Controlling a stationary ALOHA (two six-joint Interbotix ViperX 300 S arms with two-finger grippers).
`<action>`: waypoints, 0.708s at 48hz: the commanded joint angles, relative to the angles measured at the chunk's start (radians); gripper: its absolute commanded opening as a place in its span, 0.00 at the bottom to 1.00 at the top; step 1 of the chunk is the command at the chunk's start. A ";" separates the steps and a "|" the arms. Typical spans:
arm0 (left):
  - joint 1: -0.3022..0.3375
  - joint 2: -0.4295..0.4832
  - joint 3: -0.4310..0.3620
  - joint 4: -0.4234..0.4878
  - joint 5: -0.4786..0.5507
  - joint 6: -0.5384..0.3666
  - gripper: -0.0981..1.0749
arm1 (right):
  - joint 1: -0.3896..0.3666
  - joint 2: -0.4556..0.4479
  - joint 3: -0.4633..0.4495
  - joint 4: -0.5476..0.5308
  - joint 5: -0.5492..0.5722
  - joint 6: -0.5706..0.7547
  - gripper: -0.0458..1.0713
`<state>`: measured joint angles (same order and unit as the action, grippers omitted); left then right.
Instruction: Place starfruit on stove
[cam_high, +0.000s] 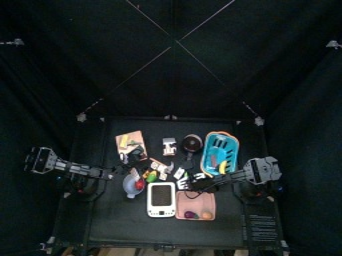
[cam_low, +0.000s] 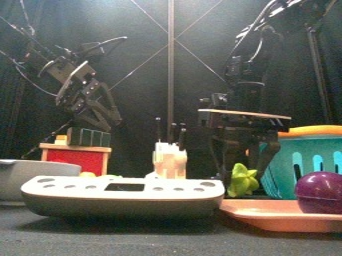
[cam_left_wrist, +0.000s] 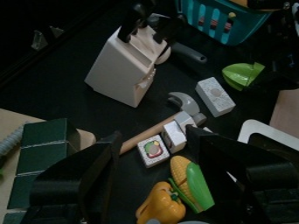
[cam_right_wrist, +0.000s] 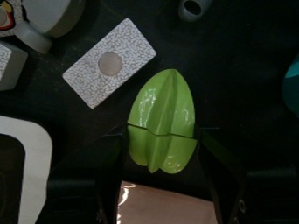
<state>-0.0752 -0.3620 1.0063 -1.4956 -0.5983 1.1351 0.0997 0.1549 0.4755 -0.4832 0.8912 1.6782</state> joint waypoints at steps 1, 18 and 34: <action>0.000 -0.005 -0.008 0.002 -0.003 -0.002 0.88 | 0.006 -0.046 -0.028 -0.005 0.002 0.000 0.73; 0.002 -0.005 -0.006 0.005 -0.003 0.000 0.88 | 0.091 -0.084 -0.103 -0.058 0.008 0.020 0.73; 0.006 -0.025 0.006 0.002 -0.003 0.000 0.88 | 0.156 0.037 -0.281 -0.103 0.009 0.023 0.73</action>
<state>-0.0721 -0.3743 1.0186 -1.4956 -0.5983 1.1336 0.2470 0.1887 0.2608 -0.5752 0.9020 1.6981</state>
